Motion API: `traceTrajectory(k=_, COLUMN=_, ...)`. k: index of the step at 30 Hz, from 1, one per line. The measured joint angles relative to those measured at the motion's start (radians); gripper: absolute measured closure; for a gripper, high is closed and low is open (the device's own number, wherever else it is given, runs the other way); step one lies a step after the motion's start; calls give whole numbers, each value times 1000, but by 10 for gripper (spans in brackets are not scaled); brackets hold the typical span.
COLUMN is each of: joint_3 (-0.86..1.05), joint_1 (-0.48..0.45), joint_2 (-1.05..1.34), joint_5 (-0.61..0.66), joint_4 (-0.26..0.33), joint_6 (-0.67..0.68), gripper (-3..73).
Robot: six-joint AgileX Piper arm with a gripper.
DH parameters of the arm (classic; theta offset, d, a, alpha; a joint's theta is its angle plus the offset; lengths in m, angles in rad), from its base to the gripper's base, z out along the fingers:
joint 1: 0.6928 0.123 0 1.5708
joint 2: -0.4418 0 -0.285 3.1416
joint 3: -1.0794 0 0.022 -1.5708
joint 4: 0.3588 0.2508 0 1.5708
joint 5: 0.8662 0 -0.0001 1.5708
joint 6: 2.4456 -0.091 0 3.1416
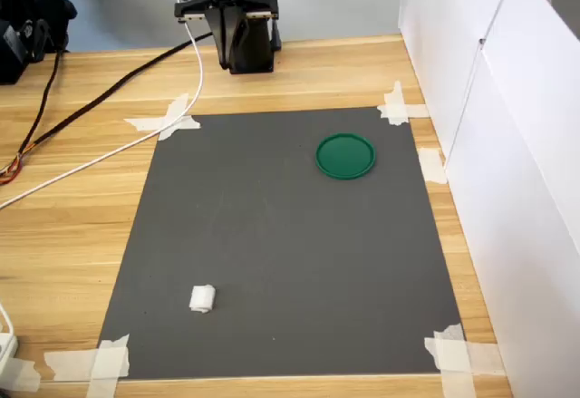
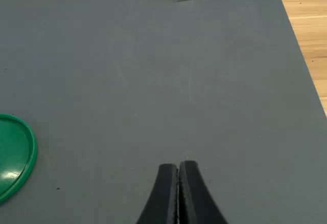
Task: Grasp a white terminal and put it in the green lid.
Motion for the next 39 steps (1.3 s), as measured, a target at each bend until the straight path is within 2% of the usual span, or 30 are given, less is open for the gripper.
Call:
traceTrajectory(k=25, joint_3=-23, joint_1=0, joint_2=-17, joint_5=18, joint_4=0, joint_6=10, gripper=716)
traceTrajectory(k=31, joint_3=-127, joint_1=0, joint_2=-162, joint_5=84, joint_4=-8, joint_6=10, gripper=716)
traceTrajectory(k=39, joint_3=-326, joint_1=0, joint_2=-449, joint_5=90, joint_4=-85, joint_6=10, gripper=716)
